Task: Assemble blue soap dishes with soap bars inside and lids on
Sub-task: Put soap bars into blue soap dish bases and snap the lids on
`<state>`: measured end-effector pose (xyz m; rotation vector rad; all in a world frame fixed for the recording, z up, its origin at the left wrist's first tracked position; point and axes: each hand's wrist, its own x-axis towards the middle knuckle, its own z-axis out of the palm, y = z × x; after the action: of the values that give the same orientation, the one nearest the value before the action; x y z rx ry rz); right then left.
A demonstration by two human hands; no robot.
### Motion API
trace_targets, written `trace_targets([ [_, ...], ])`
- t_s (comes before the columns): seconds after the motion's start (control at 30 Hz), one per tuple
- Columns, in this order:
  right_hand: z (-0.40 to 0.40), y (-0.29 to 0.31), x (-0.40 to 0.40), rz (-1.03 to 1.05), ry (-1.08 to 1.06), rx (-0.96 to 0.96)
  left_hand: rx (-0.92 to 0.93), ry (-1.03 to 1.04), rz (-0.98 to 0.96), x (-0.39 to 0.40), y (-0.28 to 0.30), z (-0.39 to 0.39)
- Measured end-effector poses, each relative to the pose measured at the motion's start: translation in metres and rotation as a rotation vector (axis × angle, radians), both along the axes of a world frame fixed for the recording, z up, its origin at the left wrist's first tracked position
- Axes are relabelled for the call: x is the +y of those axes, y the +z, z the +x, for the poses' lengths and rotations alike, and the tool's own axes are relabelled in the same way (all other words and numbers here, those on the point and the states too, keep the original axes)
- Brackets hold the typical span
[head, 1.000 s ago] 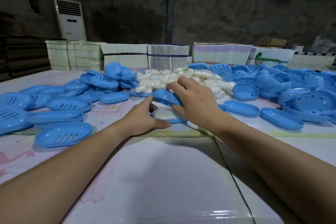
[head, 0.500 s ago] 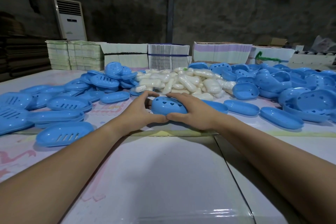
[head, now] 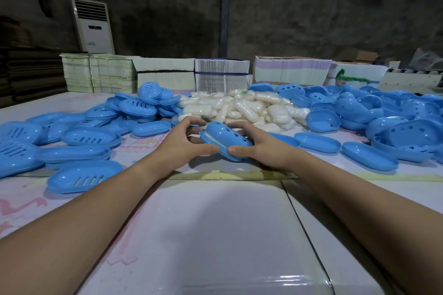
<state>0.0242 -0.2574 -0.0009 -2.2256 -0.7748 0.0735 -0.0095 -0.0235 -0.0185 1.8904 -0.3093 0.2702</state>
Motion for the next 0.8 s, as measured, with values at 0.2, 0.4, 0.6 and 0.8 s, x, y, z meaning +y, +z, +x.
trace_targets([
  [0.2,-0.003,-0.003,0.009,-0.176,0.031,-0.036,0.03,-0.006,0.028,0.004,0.001,-0.003],
  [0.4,-0.006,-0.006,0.012,-0.04,0.055,-0.069,0.035,-0.035,-0.063,-0.001,0.002,-0.005],
  [0.6,-0.012,-0.005,0.021,0.193,0.061,-0.017,0.2,-0.252,-0.454,-0.014,0.003,-0.002],
  [0.8,-0.017,-0.003,0.025,0.198,0.068,-0.038,0.236,-0.294,-0.422,-0.022,0.007,-0.008],
])
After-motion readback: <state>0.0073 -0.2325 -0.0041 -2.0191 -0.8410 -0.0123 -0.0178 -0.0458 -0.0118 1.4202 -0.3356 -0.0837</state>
